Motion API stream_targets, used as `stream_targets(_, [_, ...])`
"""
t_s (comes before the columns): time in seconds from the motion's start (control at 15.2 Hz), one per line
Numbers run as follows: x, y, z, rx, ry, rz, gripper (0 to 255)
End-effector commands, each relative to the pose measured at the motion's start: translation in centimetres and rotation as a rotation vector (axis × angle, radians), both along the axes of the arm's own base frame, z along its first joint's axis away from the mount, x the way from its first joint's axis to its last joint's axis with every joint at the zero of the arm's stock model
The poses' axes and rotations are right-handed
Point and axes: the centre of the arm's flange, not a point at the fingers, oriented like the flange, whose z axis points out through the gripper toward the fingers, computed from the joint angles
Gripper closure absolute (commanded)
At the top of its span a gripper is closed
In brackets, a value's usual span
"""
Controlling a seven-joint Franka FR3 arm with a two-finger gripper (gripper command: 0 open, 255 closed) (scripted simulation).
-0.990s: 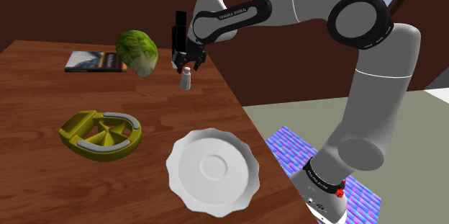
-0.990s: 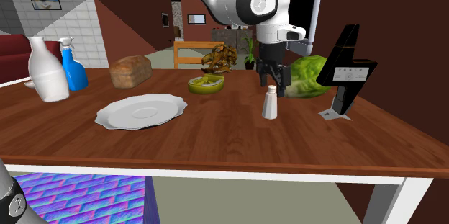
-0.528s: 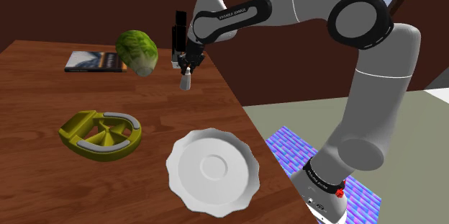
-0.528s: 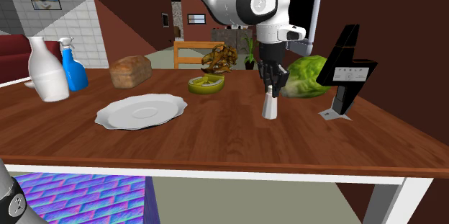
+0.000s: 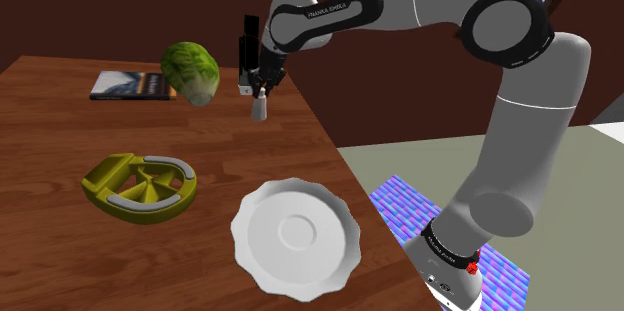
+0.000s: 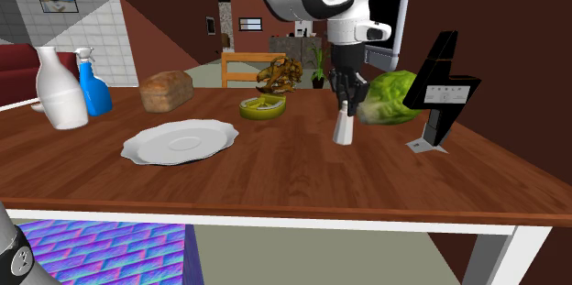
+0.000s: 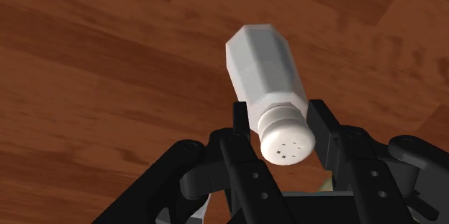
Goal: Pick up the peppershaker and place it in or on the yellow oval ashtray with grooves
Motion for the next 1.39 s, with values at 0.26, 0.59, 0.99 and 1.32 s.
stream_targets(0.26, [0.0,0.1,3.1,0.0,0.0,0.0,255])
stream_targets(0.59, [0.0,0.1,5.7,0.0,0.0,0.0,255])
stream_targets(0.99, [0.0,0.1,8.9,0.0,0.0,0.0,255])
stream_targets(1.32, [-0.8,2.6,10.3,0.0,0.0,0.0,255])
